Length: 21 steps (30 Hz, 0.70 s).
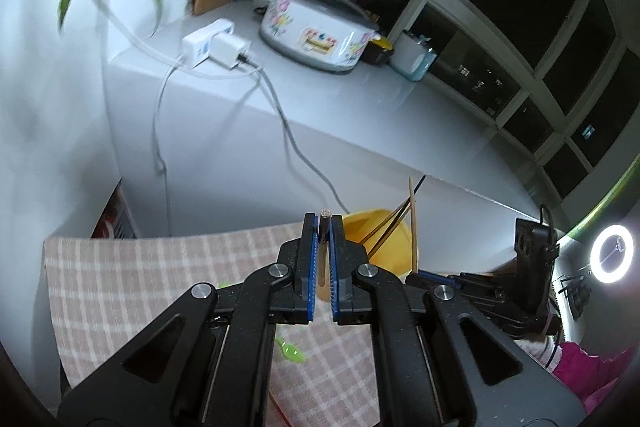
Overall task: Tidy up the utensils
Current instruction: 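Lift both held chopsticks upright and carry them over the yellow container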
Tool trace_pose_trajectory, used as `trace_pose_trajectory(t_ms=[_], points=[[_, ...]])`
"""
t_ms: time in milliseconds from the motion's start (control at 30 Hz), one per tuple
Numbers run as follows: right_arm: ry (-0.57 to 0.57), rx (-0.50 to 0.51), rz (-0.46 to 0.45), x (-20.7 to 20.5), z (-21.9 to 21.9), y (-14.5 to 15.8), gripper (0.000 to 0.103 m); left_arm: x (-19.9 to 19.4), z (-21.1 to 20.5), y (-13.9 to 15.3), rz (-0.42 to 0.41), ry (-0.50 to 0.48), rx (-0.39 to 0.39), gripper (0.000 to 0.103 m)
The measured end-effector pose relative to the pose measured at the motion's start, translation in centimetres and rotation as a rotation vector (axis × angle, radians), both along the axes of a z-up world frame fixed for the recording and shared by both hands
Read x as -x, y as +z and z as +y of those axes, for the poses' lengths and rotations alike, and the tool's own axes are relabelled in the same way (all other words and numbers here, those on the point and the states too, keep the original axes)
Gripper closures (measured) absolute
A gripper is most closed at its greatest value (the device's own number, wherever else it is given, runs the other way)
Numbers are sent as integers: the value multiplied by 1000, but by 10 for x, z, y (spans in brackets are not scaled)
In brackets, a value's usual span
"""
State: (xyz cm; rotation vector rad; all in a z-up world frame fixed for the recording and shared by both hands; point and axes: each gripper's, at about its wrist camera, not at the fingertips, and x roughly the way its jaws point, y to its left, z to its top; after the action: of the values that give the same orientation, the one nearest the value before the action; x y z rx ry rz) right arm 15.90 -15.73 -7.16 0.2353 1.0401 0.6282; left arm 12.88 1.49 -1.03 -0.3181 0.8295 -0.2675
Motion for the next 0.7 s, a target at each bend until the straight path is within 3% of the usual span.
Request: trace_pose_trajectory(t_ms=[333, 700], points=[[-56, 2, -23, -7, -17, 4, 97, -23, -27, 20, -60, -57, -6, 100], [-102, 18, -80, -26, -30, 10, 97, -54, -59, -10, -7, -99, -36, 100]])
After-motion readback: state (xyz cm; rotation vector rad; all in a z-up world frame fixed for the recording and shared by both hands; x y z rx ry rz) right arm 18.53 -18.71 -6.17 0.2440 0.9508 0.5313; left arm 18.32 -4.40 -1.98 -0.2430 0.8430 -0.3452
